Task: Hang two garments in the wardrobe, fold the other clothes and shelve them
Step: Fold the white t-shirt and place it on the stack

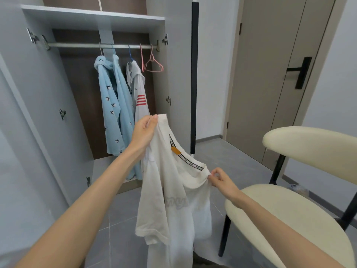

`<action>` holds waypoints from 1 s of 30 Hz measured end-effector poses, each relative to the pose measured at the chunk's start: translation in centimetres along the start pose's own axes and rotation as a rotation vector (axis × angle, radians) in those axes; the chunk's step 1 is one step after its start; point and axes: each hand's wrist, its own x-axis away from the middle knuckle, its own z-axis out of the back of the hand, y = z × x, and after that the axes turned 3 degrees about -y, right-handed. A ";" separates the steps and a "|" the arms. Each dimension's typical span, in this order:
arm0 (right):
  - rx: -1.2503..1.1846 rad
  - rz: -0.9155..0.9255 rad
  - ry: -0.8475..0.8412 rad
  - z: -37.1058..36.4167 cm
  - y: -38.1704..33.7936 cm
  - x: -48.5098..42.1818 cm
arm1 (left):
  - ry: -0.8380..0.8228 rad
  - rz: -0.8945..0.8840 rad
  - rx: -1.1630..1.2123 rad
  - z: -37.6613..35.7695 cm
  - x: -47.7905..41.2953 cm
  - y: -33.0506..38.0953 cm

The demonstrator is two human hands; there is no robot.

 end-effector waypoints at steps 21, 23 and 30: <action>0.530 0.365 0.080 2.7 -18.2 -2.5 | 0.283 0.078 -0.305 12.2 1.4 -4.5; 0.522 0.378 0.153 3.1 -18.4 -2.3 | 0.208 0.065 -0.309 12.5 1.2 -4.0; 0.352 0.538 0.407 5.7 -21.8 -1.1 | 0.224 -0.176 -0.281 12.2 0.7 0.8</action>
